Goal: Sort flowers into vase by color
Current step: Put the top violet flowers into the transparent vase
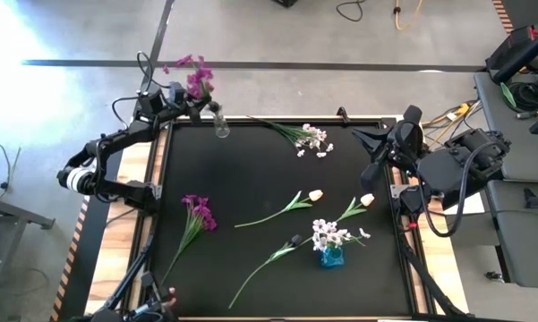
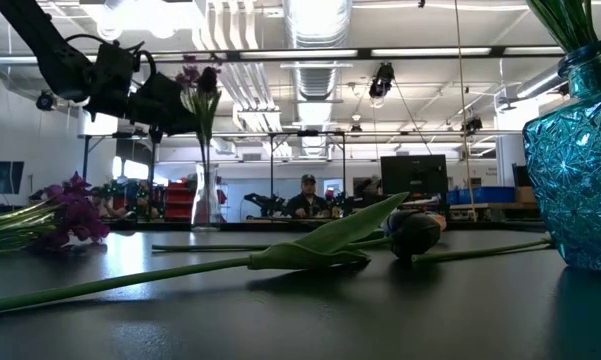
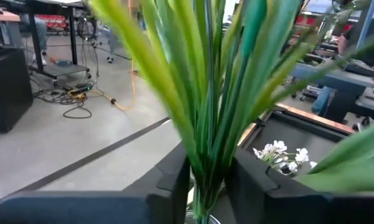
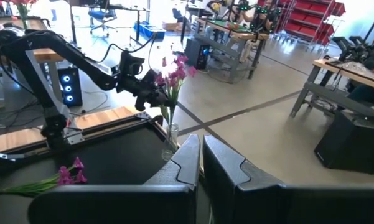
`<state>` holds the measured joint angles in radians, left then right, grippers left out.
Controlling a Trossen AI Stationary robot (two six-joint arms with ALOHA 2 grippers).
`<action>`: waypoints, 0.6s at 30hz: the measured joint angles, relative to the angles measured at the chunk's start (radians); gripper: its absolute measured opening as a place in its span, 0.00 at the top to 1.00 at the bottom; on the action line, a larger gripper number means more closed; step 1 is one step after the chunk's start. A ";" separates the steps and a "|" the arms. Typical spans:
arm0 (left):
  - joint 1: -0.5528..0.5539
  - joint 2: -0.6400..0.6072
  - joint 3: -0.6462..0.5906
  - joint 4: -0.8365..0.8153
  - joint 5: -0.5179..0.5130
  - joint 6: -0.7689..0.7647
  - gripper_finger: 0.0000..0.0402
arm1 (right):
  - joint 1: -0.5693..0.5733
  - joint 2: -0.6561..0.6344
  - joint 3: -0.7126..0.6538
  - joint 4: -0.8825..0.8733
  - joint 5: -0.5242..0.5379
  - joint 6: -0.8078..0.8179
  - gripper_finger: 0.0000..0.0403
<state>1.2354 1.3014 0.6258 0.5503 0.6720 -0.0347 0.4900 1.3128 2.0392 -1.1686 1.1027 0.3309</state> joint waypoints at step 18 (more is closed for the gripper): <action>0.000 -0.067 0.137 -0.540 0.001 0.261 0.66 | 0.000 0.000 0.000 0.000 -0.001 -0.001 0.97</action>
<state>1.2350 1.2339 0.7631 0.0106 0.6728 0.2268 0.4900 1.3128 2.0392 -1.1683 1.1019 0.3302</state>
